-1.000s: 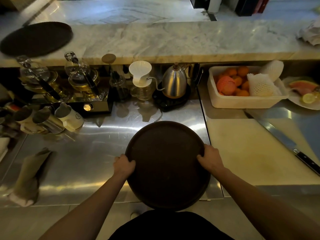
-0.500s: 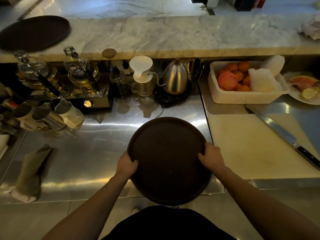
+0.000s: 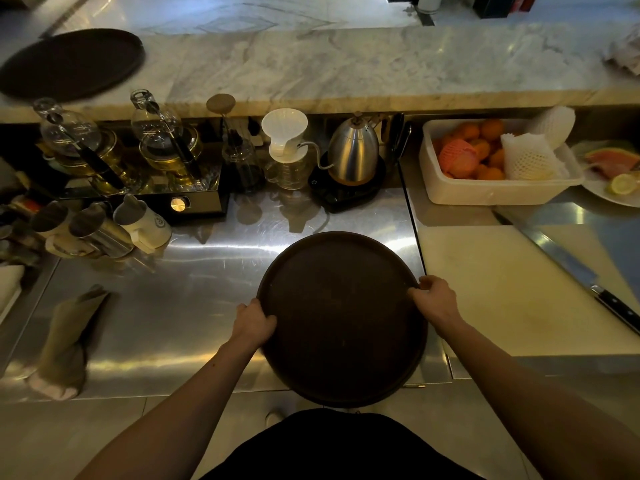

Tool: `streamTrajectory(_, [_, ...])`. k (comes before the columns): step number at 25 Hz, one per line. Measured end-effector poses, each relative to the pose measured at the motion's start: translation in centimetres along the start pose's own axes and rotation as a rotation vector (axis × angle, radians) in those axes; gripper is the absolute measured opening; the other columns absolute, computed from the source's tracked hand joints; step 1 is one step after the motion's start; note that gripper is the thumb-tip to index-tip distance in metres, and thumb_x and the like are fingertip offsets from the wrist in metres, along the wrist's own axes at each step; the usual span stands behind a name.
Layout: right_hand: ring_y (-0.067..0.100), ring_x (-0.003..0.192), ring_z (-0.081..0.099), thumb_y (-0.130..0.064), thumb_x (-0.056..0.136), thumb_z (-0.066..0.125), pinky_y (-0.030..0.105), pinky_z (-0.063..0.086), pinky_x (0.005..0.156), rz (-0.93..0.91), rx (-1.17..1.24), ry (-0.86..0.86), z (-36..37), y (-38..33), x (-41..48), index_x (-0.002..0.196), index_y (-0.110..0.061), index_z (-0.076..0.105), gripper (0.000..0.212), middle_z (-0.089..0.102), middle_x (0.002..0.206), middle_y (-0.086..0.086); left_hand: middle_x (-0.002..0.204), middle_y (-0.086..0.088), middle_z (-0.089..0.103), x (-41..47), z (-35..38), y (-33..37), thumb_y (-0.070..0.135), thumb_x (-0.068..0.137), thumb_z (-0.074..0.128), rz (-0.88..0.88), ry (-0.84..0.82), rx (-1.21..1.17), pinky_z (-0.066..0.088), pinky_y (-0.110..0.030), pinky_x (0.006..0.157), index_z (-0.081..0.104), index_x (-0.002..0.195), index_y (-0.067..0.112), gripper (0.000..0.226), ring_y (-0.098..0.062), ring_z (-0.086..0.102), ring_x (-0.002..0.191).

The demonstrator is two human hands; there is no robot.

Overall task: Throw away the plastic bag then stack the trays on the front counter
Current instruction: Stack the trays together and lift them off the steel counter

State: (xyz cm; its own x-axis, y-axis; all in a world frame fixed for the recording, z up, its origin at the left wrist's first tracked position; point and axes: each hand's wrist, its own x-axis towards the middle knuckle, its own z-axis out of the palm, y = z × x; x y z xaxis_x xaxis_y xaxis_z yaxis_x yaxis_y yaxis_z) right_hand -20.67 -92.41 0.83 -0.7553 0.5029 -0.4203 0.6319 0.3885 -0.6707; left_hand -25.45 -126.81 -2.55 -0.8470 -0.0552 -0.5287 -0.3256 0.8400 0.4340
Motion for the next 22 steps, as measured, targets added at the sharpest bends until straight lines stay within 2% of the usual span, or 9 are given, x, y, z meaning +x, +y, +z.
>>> streamTrajectory(2, [0.035,0.118,0.057,-0.018,0.082,0.065,0.047,0.045,0.103,0.033,0.059,-0.002,-0.2,0.4,0.1,0.135,-0.003,0.052,0.057,0.060,0.130,0.018,0.118,-0.024,0.057,-0.1,0.3,0.0,0.025,0.086,0.056,-0.024,-0.012,0.025,0.049,-0.040,0.085,0.055,0.120,0.003,0.040,-0.037,0.058,0.103])
streamTrajectory(6, [0.033,0.115,0.058,-0.014,0.084,0.063,0.044,0.048,0.099,0.029,0.055,-0.031,-0.1,0.7,-0.8,0.134,-0.004,0.053,0.051,0.060,0.129,0.015,0.131,-0.021,0.048,-0.8,1.4,0.2,0.029,0.089,0.056,-0.087,-0.020,0.096,0.044,-0.043,0.095,0.045,0.132,0.006,0.051,-0.038,0.045,0.123])
streamTrajectory(9, [0.030,0.100,0.062,-0.014,0.083,0.060,0.044,0.053,0.090,-0.017,-0.012,-0.049,0.1,0.4,-1.7,0.122,-0.005,0.060,0.040,0.064,0.109,0.011,0.133,-0.022,0.047,-0.9,1.3,0.3,0.027,0.089,0.055,-0.093,-0.018,0.042,0.043,-0.045,0.097,0.043,0.135,0.006,0.051,-0.039,0.044,0.124])
streamTrajectory(12, [0.032,0.089,0.063,-0.035,0.071,0.054,0.045,0.056,0.082,-0.059,-0.161,-0.052,1.3,3.0,0.2,0.112,-0.011,0.061,0.048,0.064,0.100,0.013,0.135,-0.022,0.045,-1.7,1.6,0.1,0.021,0.089,0.055,-0.092,-0.007,-0.057,0.044,-0.049,0.099,0.035,0.142,0.010,0.058,-0.042,0.044,0.123])
streamTrajectory(15, [0.036,0.094,0.062,-0.023,0.075,0.053,0.044,0.054,0.083,-0.040,-0.230,-0.118,2.5,6.0,1.7,0.119,-0.007,0.054,0.047,0.060,0.106,0.017,0.136,-0.021,0.042,-3.0,2.4,-0.5,0.015,0.090,0.056,-0.075,-0.018,-0.245,0.047,-0.048,0.100,0.023,0.148,0.018,0.066,-0.043,0.049,0.120])
streamTrajectory(17, [0.037,0.098,0.061,-0.016,0.080,0.051,0.046,0.053,0.087,-0.051,-0.239,-0.111,2.0,5.0,0.2,0.122,-0.005,0.052,0.043,0.059,0.110,0.020,0.137,-0.020,0.047,-3.0,2.7,-0.9,0.015,0.091,0.055,-0.054,0.005,-0.316,0.048,-0.050,0.101,0.025,0.147,0.018,0.064,-0.041,0.052,0.121])
streamTrajectory(19, [0.038,0.101,0.060,-0.011,0.088,0.050,0.042,0.050,0.088,-0.045,-0.246,-0.113,1.7,4.2,-0.1,0.122,-0.002,0.052,0.035,0.060,0.113,0.022,0.137,-0.020,0.050,-2.8,2.6,-0.8,0.016,0.096,0.051,-0.089,0.031,-0.332,0.047,-0.050,0.103,0.030,0.145,0.012,0.054,-0.041,0.052,0.123])
streamTrajectory(22, [0.039,0.104,0.059,-0.017,0.096,0.048,0.039,0.046,0.085,-0.029,-0.260,-0.125,1.5,3.8,0.1,0.121,0.001,0.051,0.031,0.060,0.115,0.023,0.131,-0.022,0.055,-2.6,2.4,-0.8,0.019,0.101,0.042,-0.154,0.057,-0.301,0.048,-0.049,0.099,0.040,0.137,0.003,0.040,-0.040,0.055,0.119])
